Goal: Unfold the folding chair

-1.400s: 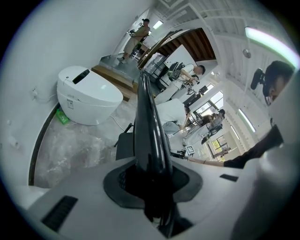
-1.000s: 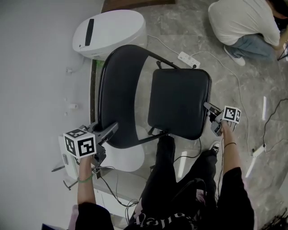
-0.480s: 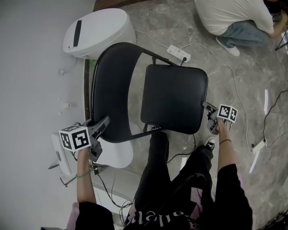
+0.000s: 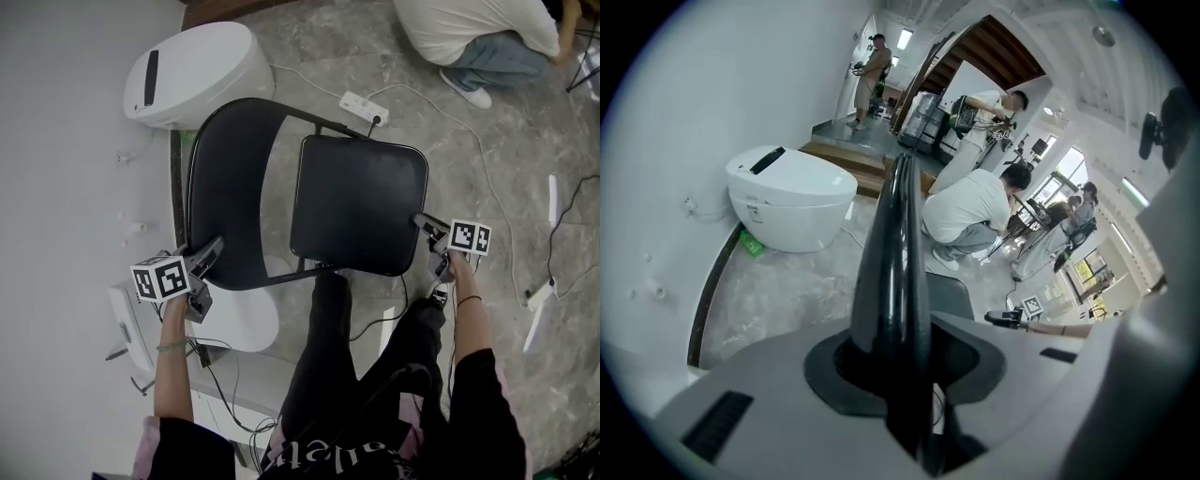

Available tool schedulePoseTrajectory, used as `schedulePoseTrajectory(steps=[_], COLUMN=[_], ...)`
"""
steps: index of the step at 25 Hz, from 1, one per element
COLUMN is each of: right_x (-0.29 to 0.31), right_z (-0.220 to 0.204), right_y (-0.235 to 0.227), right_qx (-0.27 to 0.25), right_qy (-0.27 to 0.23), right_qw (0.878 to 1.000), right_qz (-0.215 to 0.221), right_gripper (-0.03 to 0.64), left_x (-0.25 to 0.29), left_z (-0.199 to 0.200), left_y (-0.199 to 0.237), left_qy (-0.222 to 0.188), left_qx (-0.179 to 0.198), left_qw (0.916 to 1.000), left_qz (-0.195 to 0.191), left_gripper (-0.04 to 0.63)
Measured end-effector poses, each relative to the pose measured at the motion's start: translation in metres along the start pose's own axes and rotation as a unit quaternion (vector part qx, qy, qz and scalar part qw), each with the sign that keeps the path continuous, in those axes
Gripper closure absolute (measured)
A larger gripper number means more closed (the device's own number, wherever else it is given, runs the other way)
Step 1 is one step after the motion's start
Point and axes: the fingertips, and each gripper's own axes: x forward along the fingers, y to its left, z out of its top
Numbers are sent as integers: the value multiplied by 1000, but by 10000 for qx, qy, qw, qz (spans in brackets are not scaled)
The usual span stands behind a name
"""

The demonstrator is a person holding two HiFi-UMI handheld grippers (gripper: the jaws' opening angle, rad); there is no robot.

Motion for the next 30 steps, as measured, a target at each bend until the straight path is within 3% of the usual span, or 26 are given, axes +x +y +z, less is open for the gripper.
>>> schedulePoseTrajectory(steps=[5,9,16,21,30], right_x=[-8,-21,-46,-78,-159], right_z=[-9,-12,-25,-28,-16], right_y=[31,87,170,223,294], right_qx=[-271,-494,-879,-990,-1694], right_qy=[176,251,403,201,-295], right_qw=[9995,9976,9933,9919,9813], right_qz=[44,412,632,771,862], right_gripper=[463,463,465,465,465], left_x=[-1,-17,-74,-115,-104], left_z=[0,1,10,14,12], left_y=[5,13,8,-35,-181], left_qy=[-315,-661,-1265,-1832,-2068], left_qx=[145,-166,-559,-812,-679], left_qw=[9979,9938,9821,9738,9759], left_qz=[542,880,1281,1078,151], left_gripper=[458,399,396,396,396])
